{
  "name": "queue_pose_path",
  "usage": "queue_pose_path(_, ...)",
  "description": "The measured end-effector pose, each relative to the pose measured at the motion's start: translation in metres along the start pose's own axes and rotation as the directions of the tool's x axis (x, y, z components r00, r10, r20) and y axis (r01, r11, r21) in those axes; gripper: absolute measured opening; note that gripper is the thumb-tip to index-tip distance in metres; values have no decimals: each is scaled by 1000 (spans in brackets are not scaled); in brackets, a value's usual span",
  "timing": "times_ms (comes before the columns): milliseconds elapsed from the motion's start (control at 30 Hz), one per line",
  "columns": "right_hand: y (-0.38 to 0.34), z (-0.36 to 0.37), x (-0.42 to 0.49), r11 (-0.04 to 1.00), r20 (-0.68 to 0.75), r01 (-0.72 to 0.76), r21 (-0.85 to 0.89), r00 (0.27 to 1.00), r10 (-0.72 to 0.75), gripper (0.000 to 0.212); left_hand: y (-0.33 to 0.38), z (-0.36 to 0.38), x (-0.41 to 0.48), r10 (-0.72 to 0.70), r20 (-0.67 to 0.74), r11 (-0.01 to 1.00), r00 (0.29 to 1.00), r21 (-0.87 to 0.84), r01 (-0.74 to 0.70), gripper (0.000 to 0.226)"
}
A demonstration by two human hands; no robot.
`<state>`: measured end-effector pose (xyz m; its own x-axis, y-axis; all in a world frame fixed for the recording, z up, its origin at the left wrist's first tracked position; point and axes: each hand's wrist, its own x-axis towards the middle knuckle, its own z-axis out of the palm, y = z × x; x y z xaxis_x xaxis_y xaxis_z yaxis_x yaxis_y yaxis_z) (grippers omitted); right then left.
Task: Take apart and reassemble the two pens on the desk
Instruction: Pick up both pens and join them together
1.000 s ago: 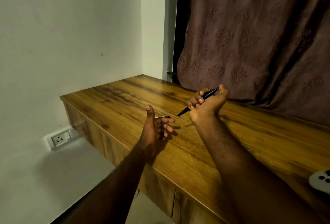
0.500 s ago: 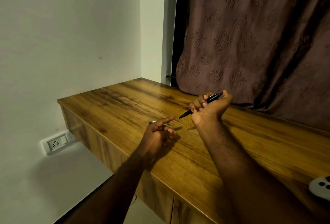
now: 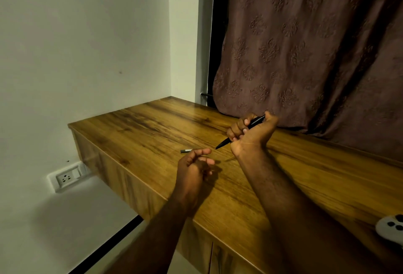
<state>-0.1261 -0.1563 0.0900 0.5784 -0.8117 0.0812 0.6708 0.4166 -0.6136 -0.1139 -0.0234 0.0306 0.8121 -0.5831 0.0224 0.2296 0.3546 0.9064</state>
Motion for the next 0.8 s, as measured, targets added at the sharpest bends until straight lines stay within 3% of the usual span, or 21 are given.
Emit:
queue_pose_path(233, 3, 0, -3, 1000, 31, -7, -3, 999, 8, 50, -1, 4, -1, 9, -24, 994, 1000, 113, -6, 34)
queue_pose_path(800, 8, -1, -6, 998, 123, 14, -56, 992, -7, 49, -1, 3, 3, -29, -55, 991, 998, 128, 36, 31)
